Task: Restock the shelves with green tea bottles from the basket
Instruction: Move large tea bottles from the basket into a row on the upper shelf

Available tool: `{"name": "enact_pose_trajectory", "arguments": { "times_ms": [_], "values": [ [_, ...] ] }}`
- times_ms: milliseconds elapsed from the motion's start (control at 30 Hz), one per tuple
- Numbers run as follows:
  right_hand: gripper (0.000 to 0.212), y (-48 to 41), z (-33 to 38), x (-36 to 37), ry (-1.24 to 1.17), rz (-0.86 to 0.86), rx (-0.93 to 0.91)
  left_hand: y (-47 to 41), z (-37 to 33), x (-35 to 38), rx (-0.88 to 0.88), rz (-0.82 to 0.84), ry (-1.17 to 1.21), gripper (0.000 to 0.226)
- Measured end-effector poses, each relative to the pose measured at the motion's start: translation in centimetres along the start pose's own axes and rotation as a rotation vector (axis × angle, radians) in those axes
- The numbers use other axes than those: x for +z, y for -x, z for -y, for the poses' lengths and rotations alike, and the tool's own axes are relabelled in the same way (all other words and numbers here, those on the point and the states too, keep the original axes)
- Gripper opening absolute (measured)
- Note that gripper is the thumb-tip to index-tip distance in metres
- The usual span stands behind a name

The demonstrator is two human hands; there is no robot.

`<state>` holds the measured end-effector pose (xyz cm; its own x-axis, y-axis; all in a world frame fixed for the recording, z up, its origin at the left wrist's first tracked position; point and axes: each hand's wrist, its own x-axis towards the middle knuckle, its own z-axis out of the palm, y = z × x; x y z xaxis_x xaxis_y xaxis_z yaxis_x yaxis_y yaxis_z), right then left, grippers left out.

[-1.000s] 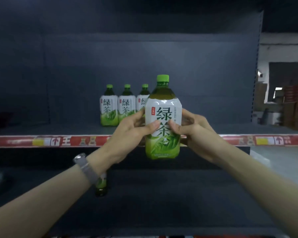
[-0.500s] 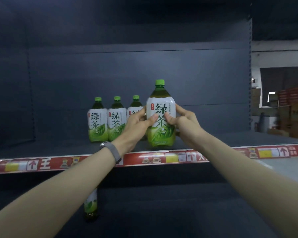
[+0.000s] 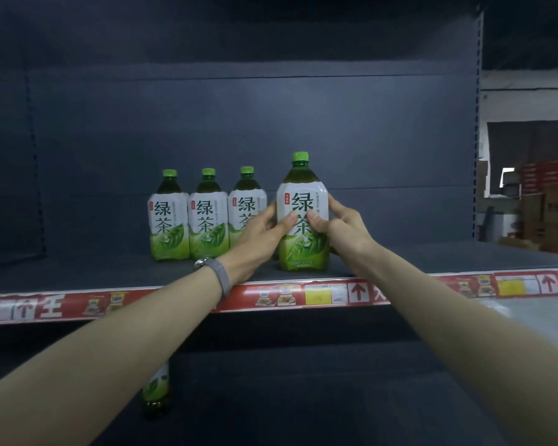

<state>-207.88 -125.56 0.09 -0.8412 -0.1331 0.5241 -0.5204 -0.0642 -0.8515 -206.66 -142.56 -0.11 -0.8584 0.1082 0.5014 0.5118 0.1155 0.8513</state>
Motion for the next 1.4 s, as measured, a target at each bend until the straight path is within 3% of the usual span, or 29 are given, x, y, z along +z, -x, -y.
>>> {"name": "enact_pose_trajectory", "arguments": {
  "times_ms": [167,300,433,800,967,1100,1233,1400],
  "values": [
    [0.048,-0.2,0.4,-0.2,0.106,0.054,0.014,0.1,-1.2,-0.3,-0.125,-0.051,-0.063,0.037],
    [0.075,1.0,0.9,0.1,0.153,-0.018,0.106,0.7,-2.1,-0.4,-0.177,-0.099,-0.069,0.057],
    [0.065,2.8,0.8,0.3,0.252,-0.072,0.095,2.3,-3.2,-0.6,-0.192,-0.025,-0.038,0.025],
    [0.069,2.1,-0.2,0.5,0.247,-0.064,0.092,2.7,-1.1,0.4,-0.119,0.028,-0.214,0.054],
    [0.058,0.0,-0.8,0.3,0.192,-0.045,0.145,0.7,-0.2,0.3,-0.135,0.012,-0.231,0.051],
    [0.075,-2.5,-1.4,0.5,0.156,-0.035,0.2,-1.2,0.5,0.0,-0.17,-0.003,-0.205,0.043],
    [0.05,-4.1,-1.8,0.8,0.141,-0.014,0.244,-2.8,0.9,-0.4,-0.22,-0.03,-0.171,0.03],
    [0.052,-5.4,-2.7,1.1,0.115,0.007,0.268,-3.2,1.1,-0.3,-0.259,0.029,-0.135,0.026]
  ]
}}
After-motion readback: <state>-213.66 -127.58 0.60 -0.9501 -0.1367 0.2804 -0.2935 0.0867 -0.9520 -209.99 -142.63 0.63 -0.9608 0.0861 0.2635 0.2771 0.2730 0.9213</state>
